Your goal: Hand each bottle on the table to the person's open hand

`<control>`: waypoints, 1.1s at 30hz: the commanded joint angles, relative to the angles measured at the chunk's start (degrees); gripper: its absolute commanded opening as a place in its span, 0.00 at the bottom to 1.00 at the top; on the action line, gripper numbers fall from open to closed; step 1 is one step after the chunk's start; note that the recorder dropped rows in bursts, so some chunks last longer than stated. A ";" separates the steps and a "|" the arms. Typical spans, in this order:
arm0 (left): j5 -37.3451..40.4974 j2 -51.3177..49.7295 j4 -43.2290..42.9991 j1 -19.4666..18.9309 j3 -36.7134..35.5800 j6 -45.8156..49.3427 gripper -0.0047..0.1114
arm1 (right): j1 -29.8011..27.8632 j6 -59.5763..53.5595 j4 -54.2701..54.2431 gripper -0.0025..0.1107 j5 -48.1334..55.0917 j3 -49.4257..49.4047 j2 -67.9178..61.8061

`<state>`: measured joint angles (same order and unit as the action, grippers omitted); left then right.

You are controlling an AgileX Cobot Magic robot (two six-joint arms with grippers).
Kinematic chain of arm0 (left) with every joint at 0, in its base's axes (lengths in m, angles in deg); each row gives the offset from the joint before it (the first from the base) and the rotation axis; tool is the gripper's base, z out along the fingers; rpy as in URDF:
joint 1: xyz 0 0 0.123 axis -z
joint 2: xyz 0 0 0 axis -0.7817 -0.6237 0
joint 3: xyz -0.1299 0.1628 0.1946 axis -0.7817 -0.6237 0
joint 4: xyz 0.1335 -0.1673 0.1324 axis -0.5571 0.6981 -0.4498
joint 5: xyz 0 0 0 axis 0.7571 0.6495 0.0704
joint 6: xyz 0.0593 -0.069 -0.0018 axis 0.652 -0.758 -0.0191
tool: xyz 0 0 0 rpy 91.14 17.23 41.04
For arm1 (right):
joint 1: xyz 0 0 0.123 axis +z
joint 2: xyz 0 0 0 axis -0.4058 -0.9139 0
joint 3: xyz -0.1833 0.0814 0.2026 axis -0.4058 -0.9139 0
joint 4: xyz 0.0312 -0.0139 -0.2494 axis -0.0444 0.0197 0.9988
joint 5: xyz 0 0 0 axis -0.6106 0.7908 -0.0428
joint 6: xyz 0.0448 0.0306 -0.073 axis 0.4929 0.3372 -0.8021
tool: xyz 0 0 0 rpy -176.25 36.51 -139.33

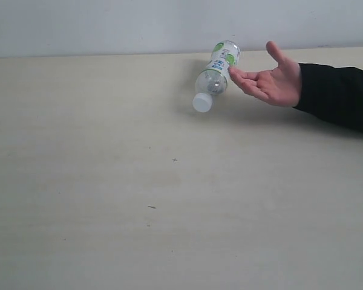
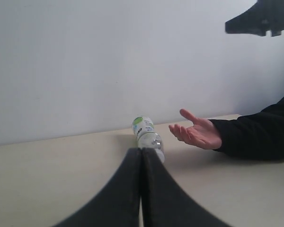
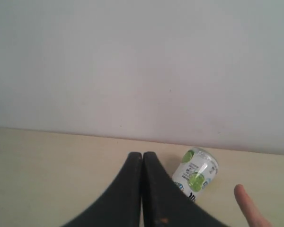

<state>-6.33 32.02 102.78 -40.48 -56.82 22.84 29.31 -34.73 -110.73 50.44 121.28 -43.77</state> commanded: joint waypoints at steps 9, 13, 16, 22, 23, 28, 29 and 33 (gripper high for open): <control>0.06 0.20 0.04 -0.16 -0.19 -0.21 0.04 | -0.07 19.22 15.75 0.10 3.62 17.48 -25.68; 0.06 0.20 0.04 -0.16 -0.19 -0.21 0.04 | -0.07 26.31 23.08 0.12 4.76 22.27 -31.50; 0.06 0.20 0.04 -0.16 -0.19 -0.21 0.04 | -0.07 31.63 27.75 0.17 6.10 26.22 -35.16; 0.06 0.20 0.04 -0.16 -0.19 -0.21 0.04 | -0.07 38.86 32.41 0.39 10.01 33.26 -41.03; 0.06 0.20 0.04 -0.16 -0.19 -0.21 0.04 | -0.07 38.86 32.41 0.42 10.42 33.96 -41.83; 0.06 0.20 0.04 -0.16 -0.19 -0.21 0.04 | -0.07 41.81 32.41 0.60 10.41 37.76 -45.62; 0.06 0.20 0.04 -0.16 -0.19 -0.21 0.04 | -0.07 41.81 32.41 0.62 10.41 38.02 -46.06; 0.06 0.20 0.04 -0.16 -0.19 -0.21 0.04 | -0.07 42.66 32.31 0.69 10.90 40.02 -48.56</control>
<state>-6.33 32.02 102.78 -40.48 -56.82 22.84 29.31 6.98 -78.87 61.26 160.11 -91.27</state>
